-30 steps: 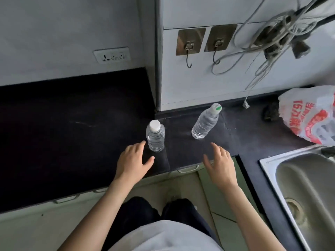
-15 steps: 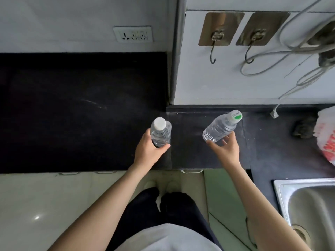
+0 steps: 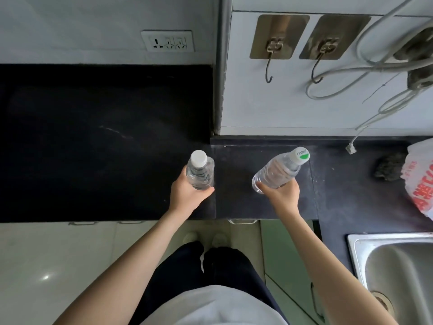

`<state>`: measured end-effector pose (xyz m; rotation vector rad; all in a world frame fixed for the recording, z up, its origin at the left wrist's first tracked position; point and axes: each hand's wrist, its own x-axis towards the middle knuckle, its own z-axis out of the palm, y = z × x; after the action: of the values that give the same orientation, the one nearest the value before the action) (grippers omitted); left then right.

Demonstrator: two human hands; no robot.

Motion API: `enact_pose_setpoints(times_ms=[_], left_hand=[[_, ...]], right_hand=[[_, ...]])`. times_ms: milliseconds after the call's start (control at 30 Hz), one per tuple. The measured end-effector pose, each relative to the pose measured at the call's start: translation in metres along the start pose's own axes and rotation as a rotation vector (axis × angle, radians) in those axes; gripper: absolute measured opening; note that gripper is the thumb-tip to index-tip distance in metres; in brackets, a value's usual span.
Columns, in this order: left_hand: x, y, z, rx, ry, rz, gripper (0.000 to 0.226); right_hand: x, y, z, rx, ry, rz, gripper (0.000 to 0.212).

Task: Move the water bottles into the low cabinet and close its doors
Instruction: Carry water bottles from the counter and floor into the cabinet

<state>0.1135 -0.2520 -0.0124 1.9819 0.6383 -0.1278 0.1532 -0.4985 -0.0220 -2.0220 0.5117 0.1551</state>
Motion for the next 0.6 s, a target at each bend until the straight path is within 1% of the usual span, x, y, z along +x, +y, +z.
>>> enact_pose_setpoints(times_ms=[100, 233, 367, 500, 600], left_hand=[[-0.012, 0.005, -0.008, 0.006, -0.003, -0.003, 0.046], [-0.026, 0.017, -0.026, -0.049, -0.009, 0.043, 0.044], [-0.043, 0.035, -0.05, -0.136, 0.02, 0.118, 0.036], [-0.06, 0.041, -0.075, -0.164, 0.102, 0.157, 0.035], [-0.078, 0.031, -0.093, -0.183, 0.192, 0.132, 0.039]], right_hand=[[-0.015, -0.004, -0.002, 0.0, -0.053, -0.037, 0.056], [-0.035, -0.029, -0.008, 0.035, -0.152, -0.138, 0.053], [-0.053, -0.061, -0.012, 0.131, -0.274, -0.232, 0.05], [-0.069, -0.091, -0.005, 0.188, -0.395, -0.373, 0.045], [-0.08, -0.104, 0.008, 0.189, -0.496, -0.424, 0.037]])
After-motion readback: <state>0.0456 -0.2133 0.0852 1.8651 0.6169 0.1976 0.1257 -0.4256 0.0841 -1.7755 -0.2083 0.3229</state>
